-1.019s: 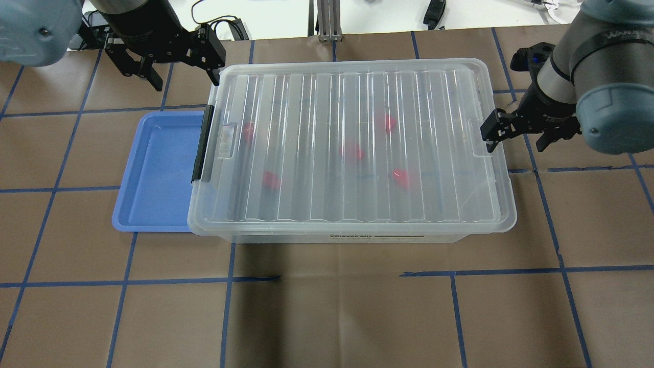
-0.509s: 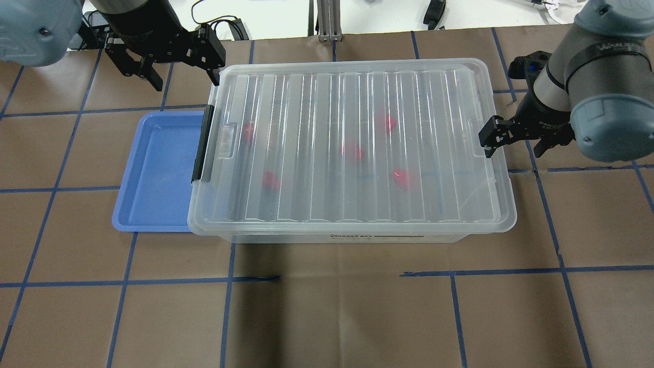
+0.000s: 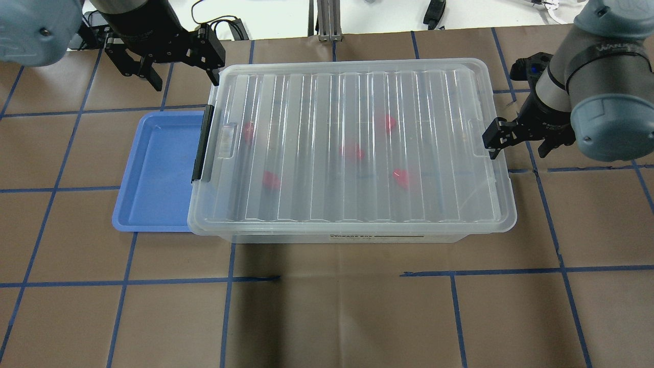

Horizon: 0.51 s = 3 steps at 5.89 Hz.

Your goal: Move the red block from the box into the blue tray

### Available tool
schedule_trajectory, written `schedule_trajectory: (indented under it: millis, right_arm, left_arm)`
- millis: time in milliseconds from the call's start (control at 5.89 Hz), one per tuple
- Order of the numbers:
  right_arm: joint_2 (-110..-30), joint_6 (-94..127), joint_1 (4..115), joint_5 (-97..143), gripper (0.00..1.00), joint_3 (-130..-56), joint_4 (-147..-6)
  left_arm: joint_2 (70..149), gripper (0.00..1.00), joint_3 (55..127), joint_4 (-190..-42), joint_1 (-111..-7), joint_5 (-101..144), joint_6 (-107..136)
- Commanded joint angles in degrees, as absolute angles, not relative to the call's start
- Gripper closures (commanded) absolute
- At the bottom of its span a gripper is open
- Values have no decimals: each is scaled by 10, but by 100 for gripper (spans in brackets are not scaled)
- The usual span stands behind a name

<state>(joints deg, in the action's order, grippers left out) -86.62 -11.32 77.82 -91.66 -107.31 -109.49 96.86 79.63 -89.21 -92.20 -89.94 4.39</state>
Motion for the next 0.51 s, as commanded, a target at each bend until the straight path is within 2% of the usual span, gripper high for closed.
schedule_trajectory:
  millis: [0, 340]
  right_arm:
    - [-864, -151, 754, -916, 0, -1073, -1095]
    - [-862, -190, 724, -916, 0, -1071, -1096]
  left_arm:
    - [969, 1, 796, -892, -922, -901, 44]
    - [969, 1, 796, -891, -922, -897, 42]
